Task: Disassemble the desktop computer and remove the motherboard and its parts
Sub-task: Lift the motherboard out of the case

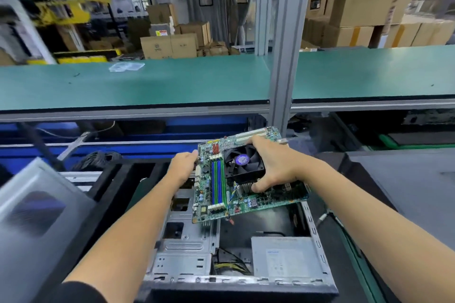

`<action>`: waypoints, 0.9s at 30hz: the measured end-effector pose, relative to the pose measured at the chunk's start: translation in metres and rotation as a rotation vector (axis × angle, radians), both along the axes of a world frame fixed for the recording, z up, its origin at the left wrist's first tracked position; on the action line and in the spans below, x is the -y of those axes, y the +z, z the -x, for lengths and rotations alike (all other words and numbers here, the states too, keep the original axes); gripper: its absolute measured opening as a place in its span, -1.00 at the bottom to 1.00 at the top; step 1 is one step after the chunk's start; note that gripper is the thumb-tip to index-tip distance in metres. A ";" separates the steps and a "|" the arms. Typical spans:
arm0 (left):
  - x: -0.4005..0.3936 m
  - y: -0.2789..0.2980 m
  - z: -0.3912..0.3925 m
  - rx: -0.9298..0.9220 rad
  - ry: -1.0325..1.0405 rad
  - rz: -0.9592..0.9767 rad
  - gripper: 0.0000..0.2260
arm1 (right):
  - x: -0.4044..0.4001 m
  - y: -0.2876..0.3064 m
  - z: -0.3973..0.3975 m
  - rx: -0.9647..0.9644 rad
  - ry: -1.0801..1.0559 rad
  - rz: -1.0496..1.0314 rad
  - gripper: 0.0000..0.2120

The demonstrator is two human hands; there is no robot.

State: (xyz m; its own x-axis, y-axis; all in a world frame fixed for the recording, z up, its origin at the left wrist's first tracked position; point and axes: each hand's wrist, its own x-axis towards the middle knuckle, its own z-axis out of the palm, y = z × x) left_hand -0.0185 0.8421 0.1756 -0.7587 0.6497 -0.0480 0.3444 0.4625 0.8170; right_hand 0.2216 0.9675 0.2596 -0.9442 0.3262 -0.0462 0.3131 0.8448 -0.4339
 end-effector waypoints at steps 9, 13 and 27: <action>0.030 -0.012 0.046 -0.199 0.073 0.129 -0.61 | 0.034 -0.031 0.054 -0.068 0.040 0.011 -0.18; 0.036 -0.018 0.056 -0.326 0.134 0.177 -0.56 | 0.040 -0.046 0.070 -0.081 0.032 0.077 -0.16; 0.044 -0.038 0.059 -0.187 -0.017 0.026 -0.60 | 0.036 -0.072 0.091 0.021 -0.012 0.223 0.01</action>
